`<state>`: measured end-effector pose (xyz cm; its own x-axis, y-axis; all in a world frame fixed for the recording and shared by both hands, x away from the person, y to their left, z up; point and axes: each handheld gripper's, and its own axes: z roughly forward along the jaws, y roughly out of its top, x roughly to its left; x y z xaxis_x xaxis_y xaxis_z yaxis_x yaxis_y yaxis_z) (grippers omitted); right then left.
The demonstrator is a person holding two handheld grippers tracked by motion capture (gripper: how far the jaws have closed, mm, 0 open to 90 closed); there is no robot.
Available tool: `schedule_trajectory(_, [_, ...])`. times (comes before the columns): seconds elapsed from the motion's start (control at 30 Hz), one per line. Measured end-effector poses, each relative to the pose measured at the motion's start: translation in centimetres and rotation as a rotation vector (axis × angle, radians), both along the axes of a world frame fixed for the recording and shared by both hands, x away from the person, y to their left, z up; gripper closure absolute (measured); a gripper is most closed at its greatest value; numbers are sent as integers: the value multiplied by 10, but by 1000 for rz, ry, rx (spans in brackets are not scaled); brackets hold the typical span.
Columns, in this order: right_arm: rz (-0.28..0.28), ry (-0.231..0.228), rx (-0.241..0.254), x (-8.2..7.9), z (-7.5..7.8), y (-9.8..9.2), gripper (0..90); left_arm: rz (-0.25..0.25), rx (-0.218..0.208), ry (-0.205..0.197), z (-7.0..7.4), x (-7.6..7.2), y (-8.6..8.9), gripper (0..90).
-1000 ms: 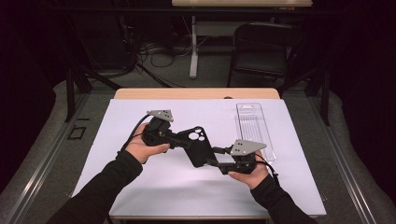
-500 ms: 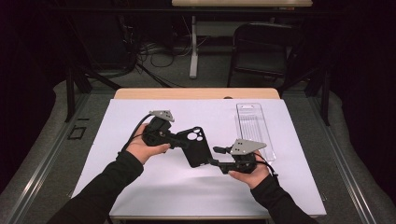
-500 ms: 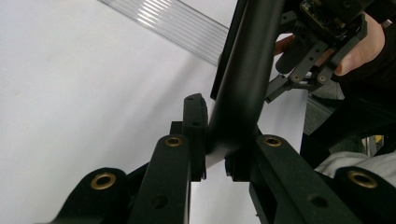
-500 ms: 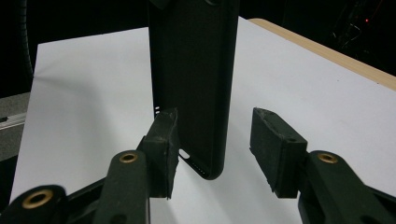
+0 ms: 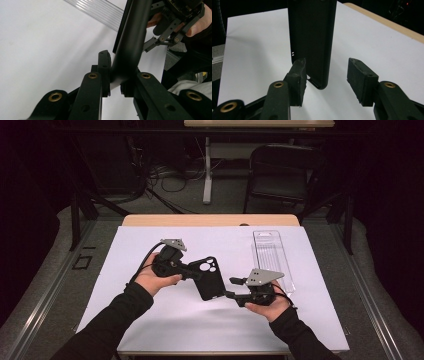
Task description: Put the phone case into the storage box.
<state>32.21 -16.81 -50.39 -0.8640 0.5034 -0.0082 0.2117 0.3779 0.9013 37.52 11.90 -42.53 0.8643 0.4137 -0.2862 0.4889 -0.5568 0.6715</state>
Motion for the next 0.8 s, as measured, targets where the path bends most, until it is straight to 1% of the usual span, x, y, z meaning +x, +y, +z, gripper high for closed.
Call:
schedule_trajectory(0.07, [-2,15,-10,0,-1,0,500,4,4,2,1,0,0,812])
schedule_trajectory(0.1, [4,22,-10,0,-1,0,500,-1,-4,10,0,0,0,813])
schedule_trajectory(0.13, [5,18,-7,0,-1,0,496,-10,-12,19,0,0,1,813])
schedule_trajectory(0.17, [-1,13,3,-1,-1,0,485,-2,-5,15,0,-1,1,813])
schedule_trajectory(0.2, [-7,16,13,-1,-1,0,463,6,11,10,1,-2,0,812])
schedule_trajectory(0.3, [-28,26,25,-2,1,0,402,1,4,18,0,-2,0,813])
schedule_trajectory(0.37, [-39,19,16,-2,2,0,349,4,5,21,0,-3,0,813])
schedule_trajectory(0.4, [-53,31,0,-3,4,0,328,6,10,20,0,-3,0,812])
schedule_trajectory(0.43, [-58,30,-8,-3,4,0,310,3,12,20,0,-4,0,813])
schedule_trajectory(0.5, [-70,34,-19,-4,5,1,287,8,29,15,1,-5,-1,813])
schedule_trajectory(0.53, [-76,31,-21,-4,6,2,276,-1,25,19,0,-5,-1,813])
schedule_trajectory(0.57, [-77,31,-18,-5,6,2,252,4,34,13,0,-6,-1,813])
schedule_trajectory(0.6, [-78,38,-15,-5,7,3,236,0,33,16,0,-6,-2,813])
schedule_trajectory(0.7, [-87,37,-17,-7,9,6,184,-3,40,19,0,-6,-3,813])
schedule_trajectory(0.8, [-96,37,-16,-8,12,9,151,-8,55,21,1,-7,-4,813])
